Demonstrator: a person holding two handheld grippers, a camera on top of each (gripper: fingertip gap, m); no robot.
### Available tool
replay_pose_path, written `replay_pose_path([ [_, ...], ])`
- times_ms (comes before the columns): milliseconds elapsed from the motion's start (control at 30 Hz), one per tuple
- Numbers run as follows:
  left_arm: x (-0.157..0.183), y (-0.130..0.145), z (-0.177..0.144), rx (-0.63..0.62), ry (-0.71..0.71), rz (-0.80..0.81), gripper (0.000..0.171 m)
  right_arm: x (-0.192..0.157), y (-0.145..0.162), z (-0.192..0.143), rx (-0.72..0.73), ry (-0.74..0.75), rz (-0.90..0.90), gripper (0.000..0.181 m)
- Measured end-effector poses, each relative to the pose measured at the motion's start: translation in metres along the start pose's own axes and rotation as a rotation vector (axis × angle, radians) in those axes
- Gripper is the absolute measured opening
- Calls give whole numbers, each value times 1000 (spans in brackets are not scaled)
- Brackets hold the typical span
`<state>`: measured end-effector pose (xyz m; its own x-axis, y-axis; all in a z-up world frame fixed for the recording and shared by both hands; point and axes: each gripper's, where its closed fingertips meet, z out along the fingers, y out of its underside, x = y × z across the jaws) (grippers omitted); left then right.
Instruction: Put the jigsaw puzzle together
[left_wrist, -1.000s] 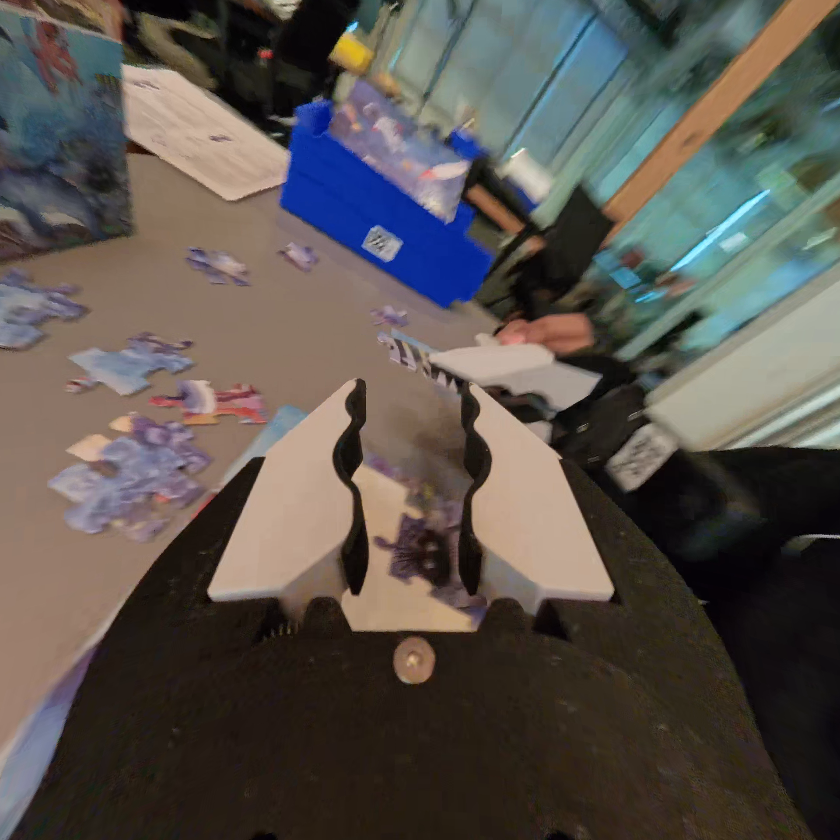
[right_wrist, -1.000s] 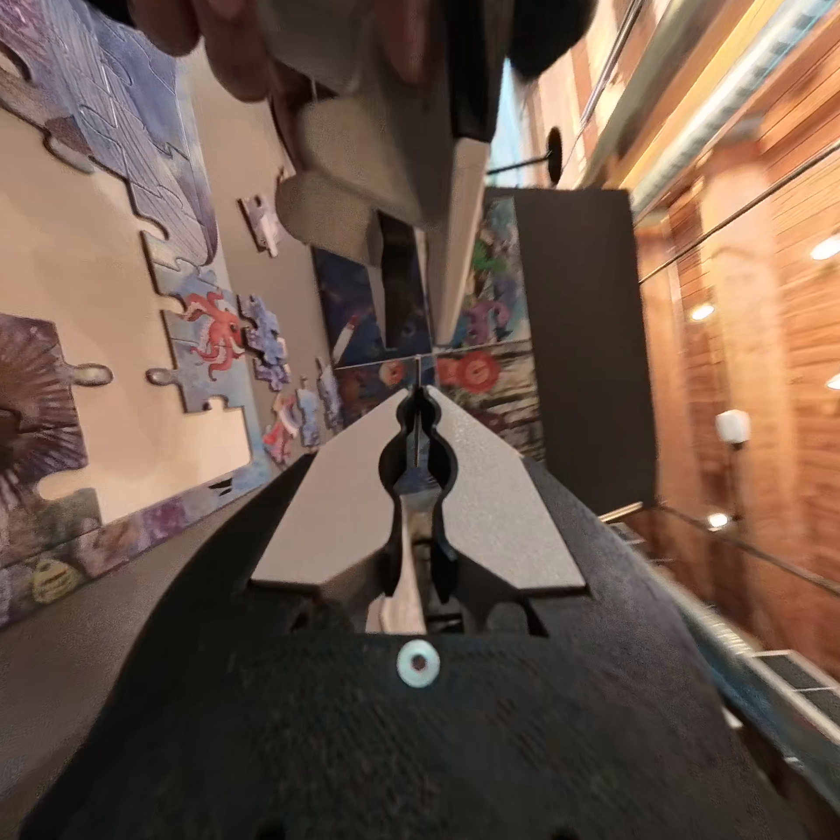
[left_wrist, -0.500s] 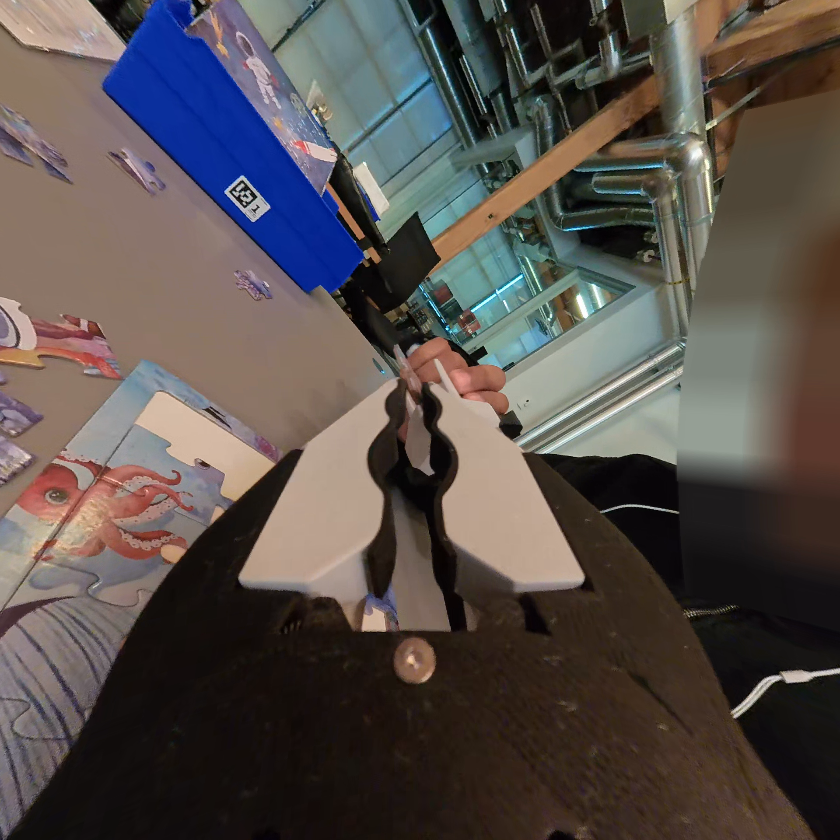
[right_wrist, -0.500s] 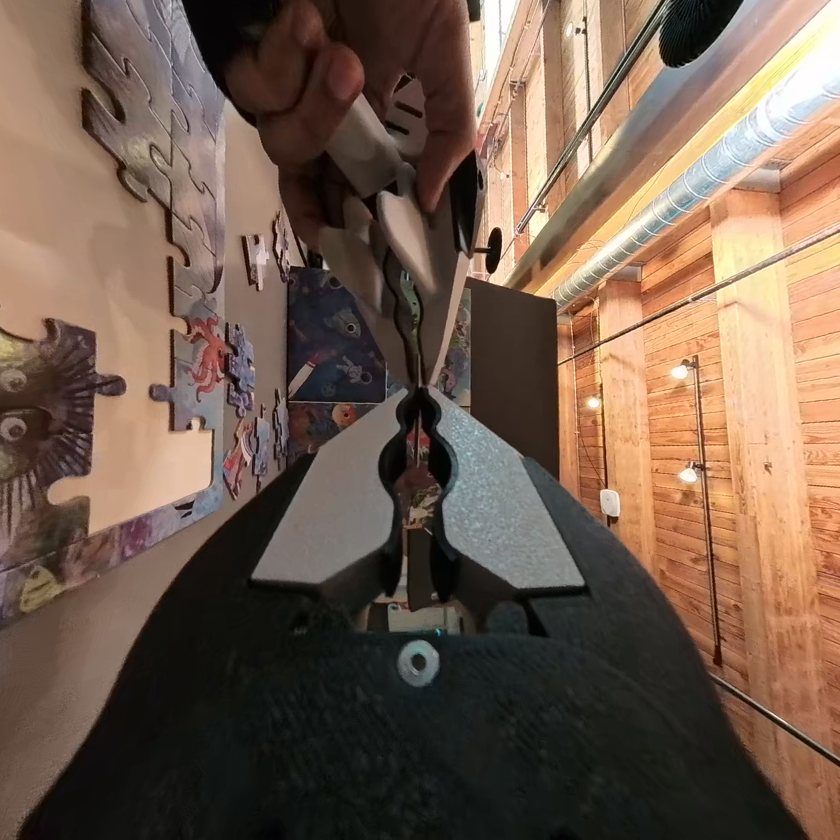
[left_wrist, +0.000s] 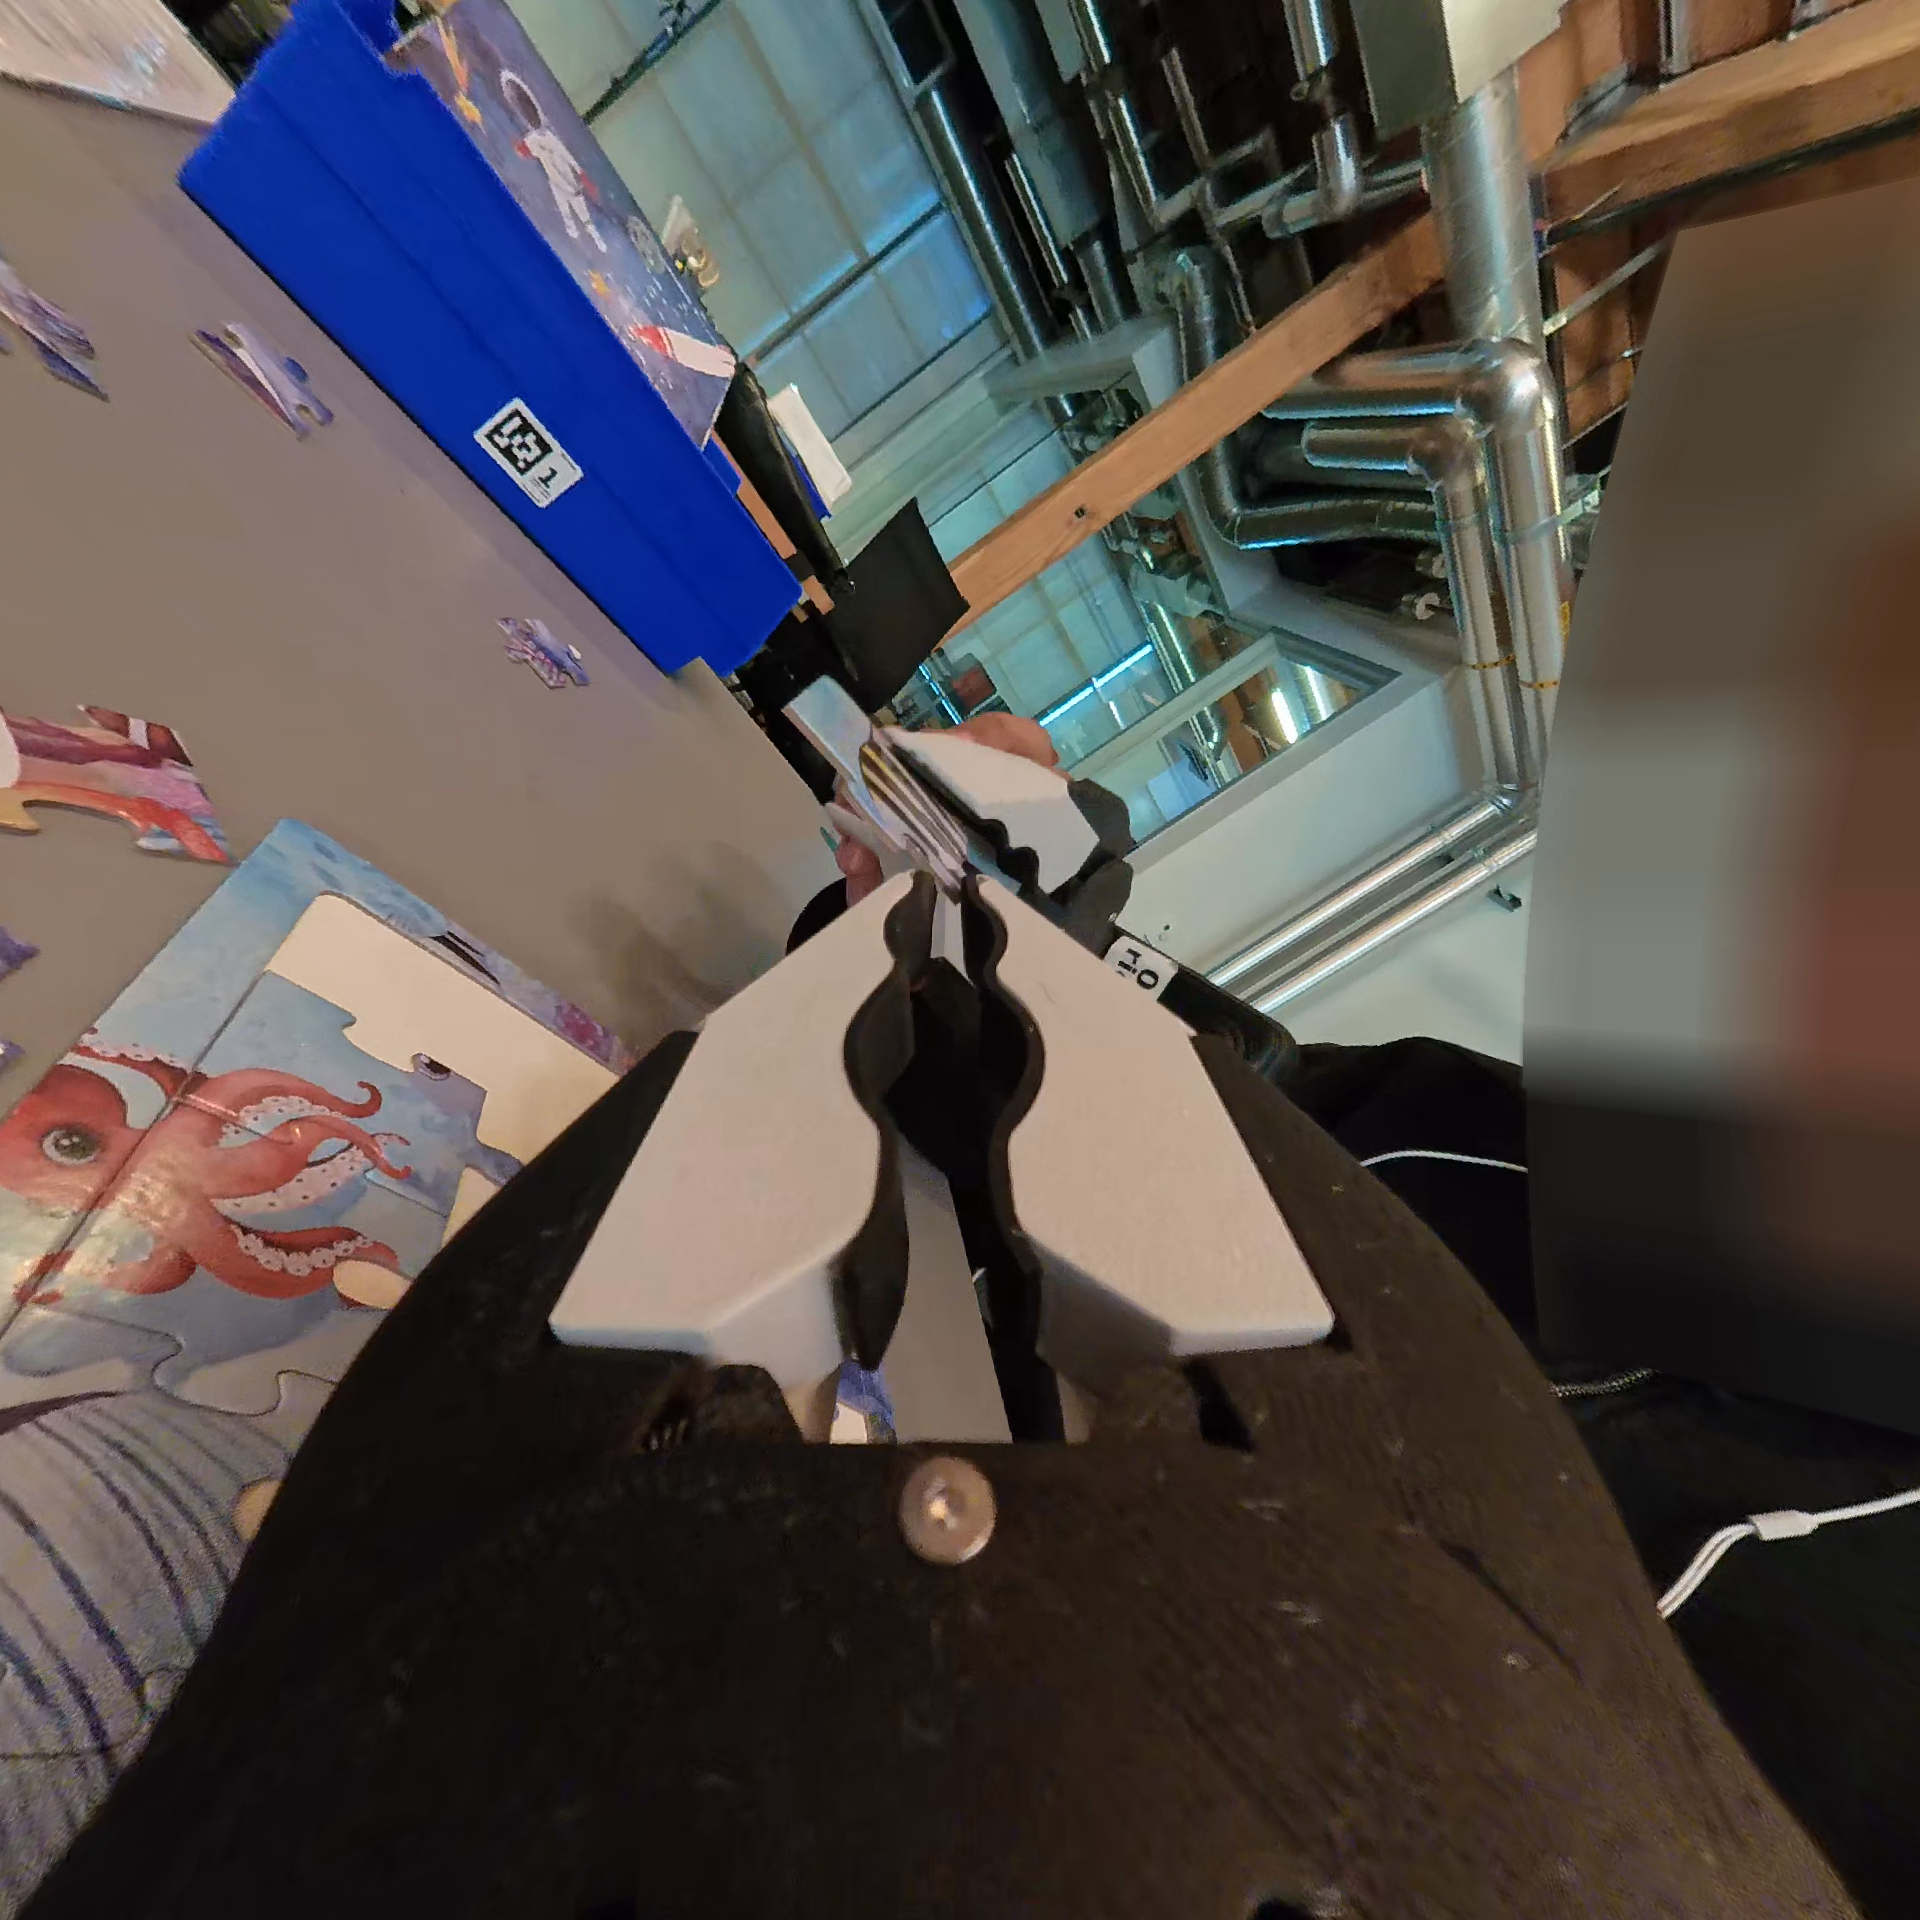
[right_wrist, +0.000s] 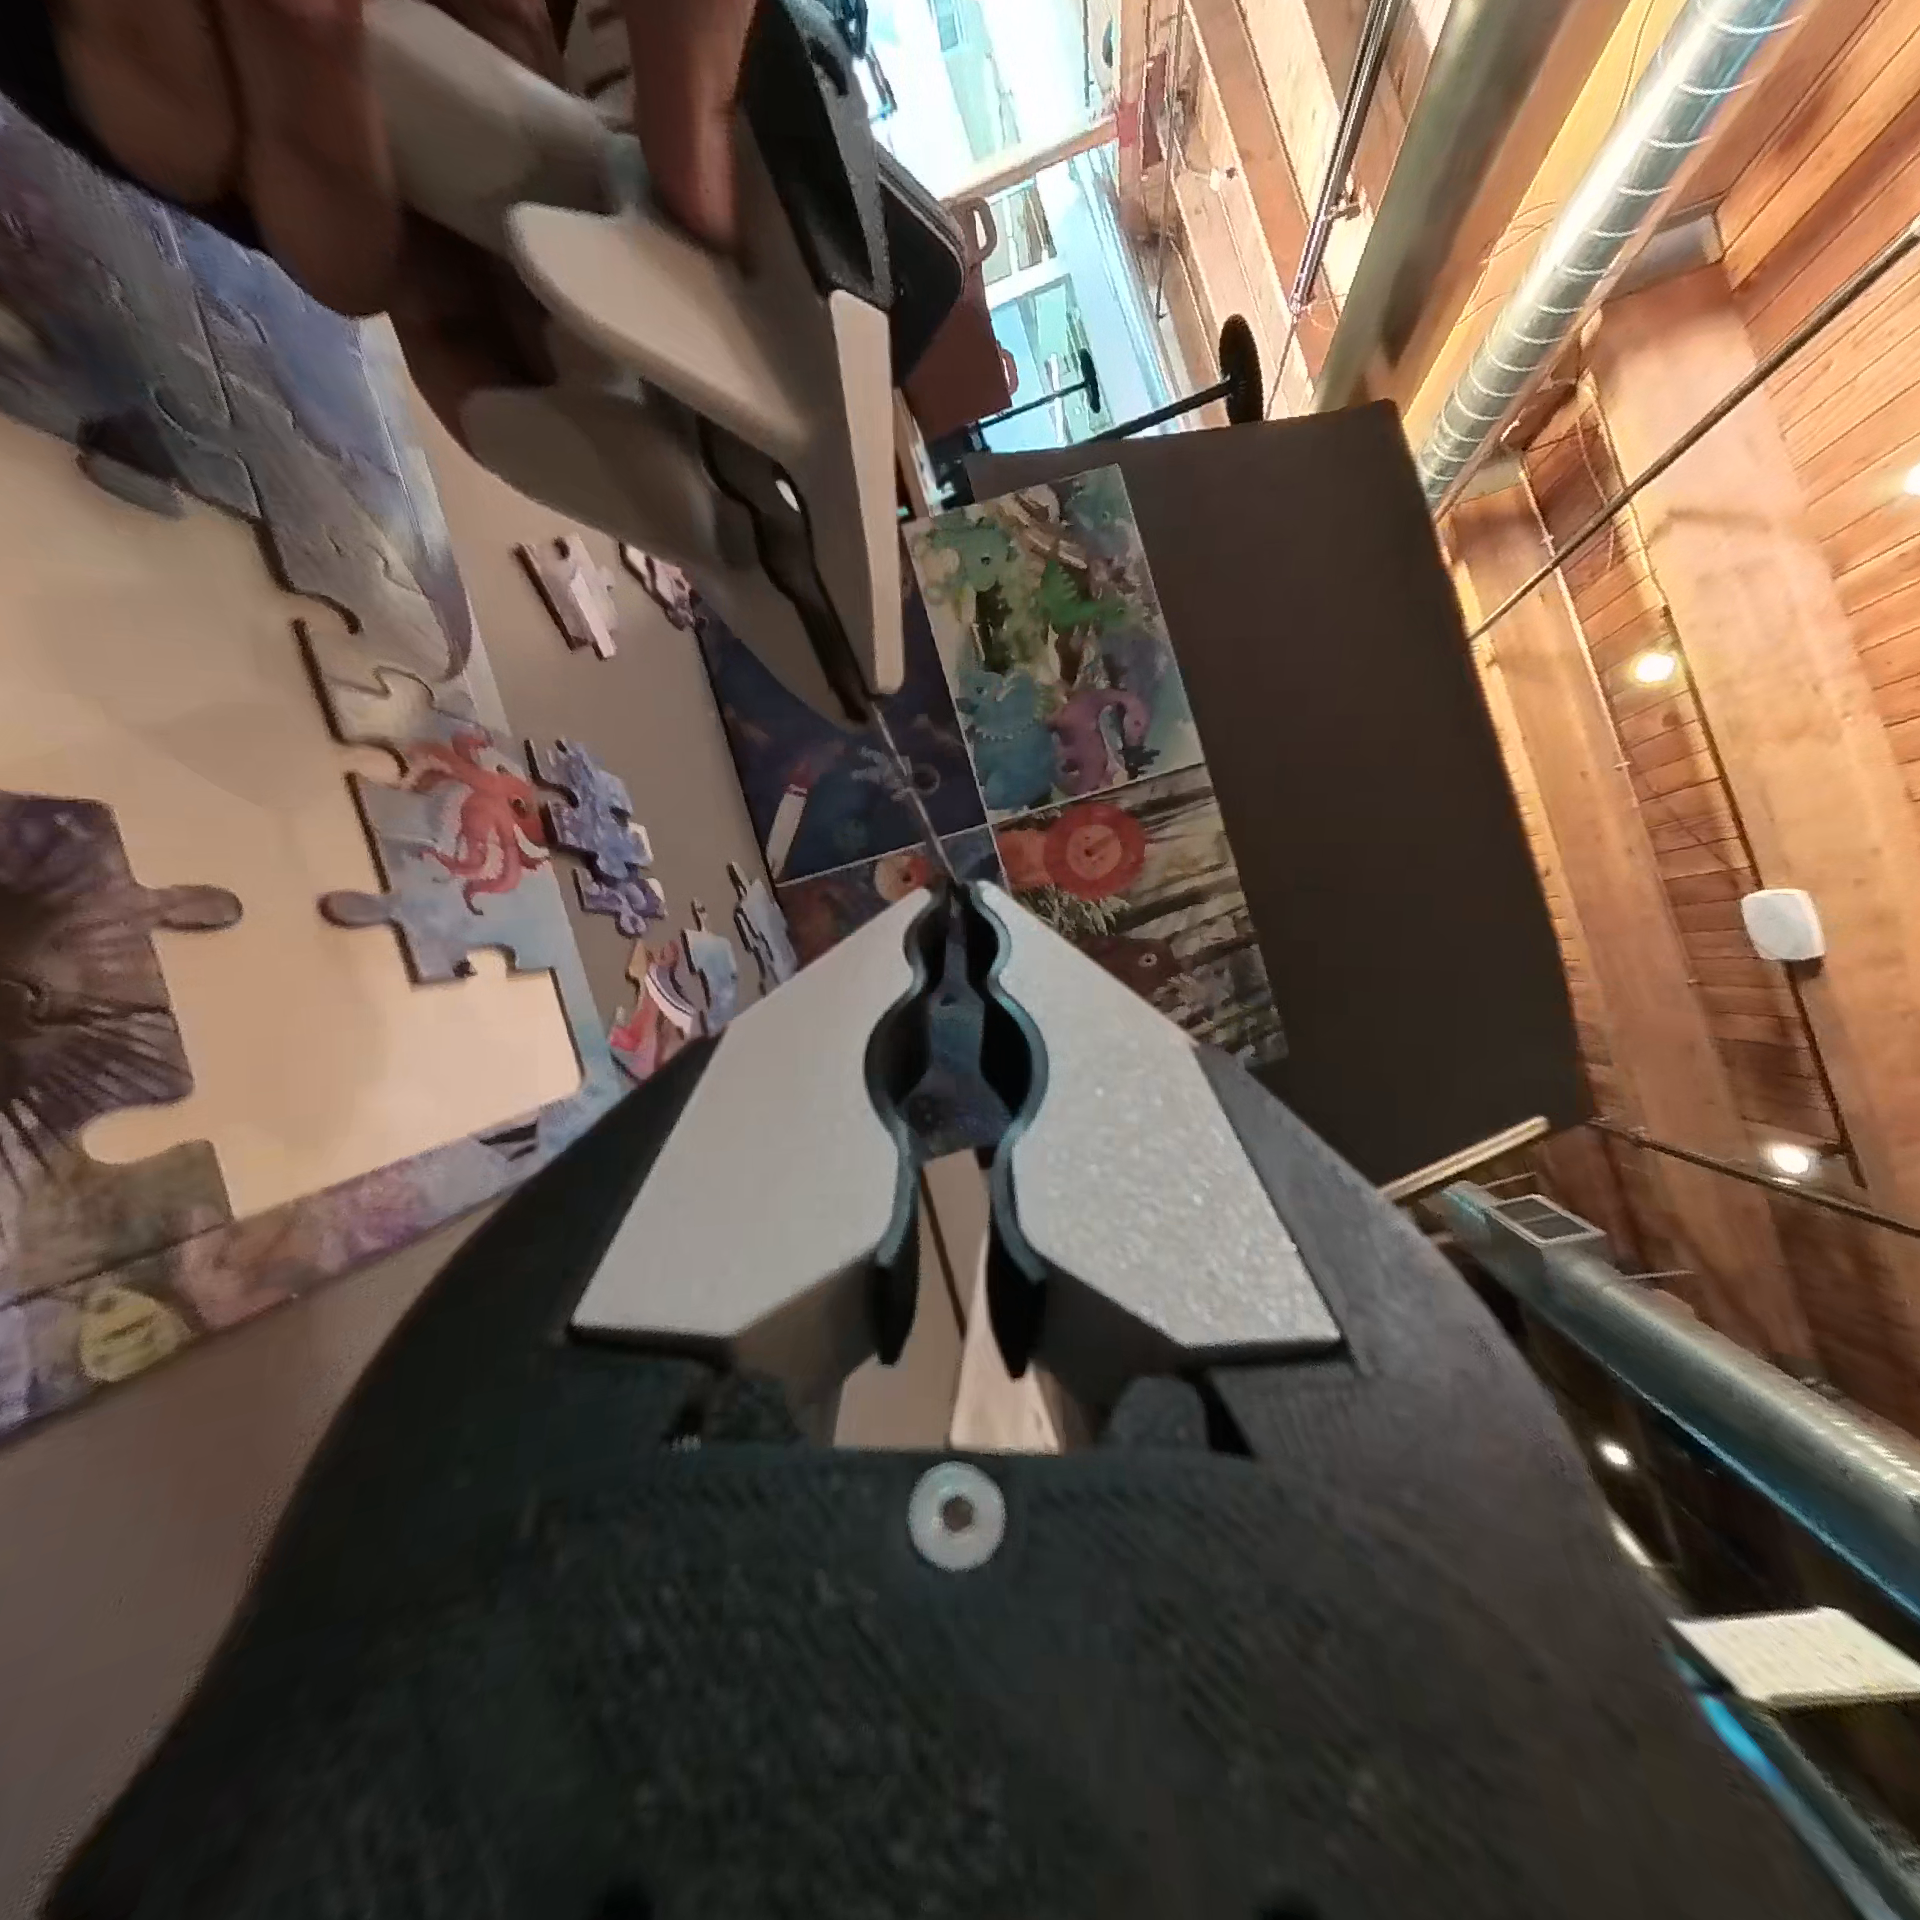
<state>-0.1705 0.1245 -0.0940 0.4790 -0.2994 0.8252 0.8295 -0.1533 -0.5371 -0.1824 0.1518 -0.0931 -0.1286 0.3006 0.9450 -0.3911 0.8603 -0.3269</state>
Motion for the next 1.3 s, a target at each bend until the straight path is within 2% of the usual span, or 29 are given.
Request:
replay_pose_path([
  [167, 0, -1, -1, 23, 49, -58, 0, 7, -5, -2, -2, 98, -152, 5],
  [267, -2, -11, -8, 95, 38, -59, 0, 15, -16, -6, 63, 209, -200, 4],
  [333, -3, -17, -13, 126, 31, -54, 0, 8, -18, -6, 89, 185, -185, 2],
  [400, -4, -20, -16, 145, 12, -40, 0, 4, -13, -2, 79, 140, -75, 8],
  [433, -5, -20, -17, 144, 0, -34, 0, 1, -10, 0, 78, 107, 17, 19],
  [533, -10, -16, -14, 124, -51, -8, 0, -10, -3, 6, 72, -47, 374, 66],
  [567, -13, -14, -13, 111, -74, 5, 0, -15, 0, 7, 59, -116, 481, 71],
  [633, -17, -9, -10, 75, -121, 36, 0, -24, 7, 8, 20, -217, 608, 67],
  [667, -20, -6, -8, 53, -150, 57, 0, -26, 11, 8, 6, -237, 616, 63],
  [833, -33, 6, -3, -59, -300, 171, 0, -37, 20, 7, -51, -235, 420, 43],
  [967, -41, 12, -3, -113, -381, 225, 0, -34, 13, 7, -26, -221, 425, 49],
  [1100, -44, 15, -2, -140, -406, 243, 0, -32, 20, 8, -43, -205, 416, 62],
  [1300, -42, 21, 2, -164, -371, 219, 0, -38, 20, 7, -48, -220, 360, 59],
])
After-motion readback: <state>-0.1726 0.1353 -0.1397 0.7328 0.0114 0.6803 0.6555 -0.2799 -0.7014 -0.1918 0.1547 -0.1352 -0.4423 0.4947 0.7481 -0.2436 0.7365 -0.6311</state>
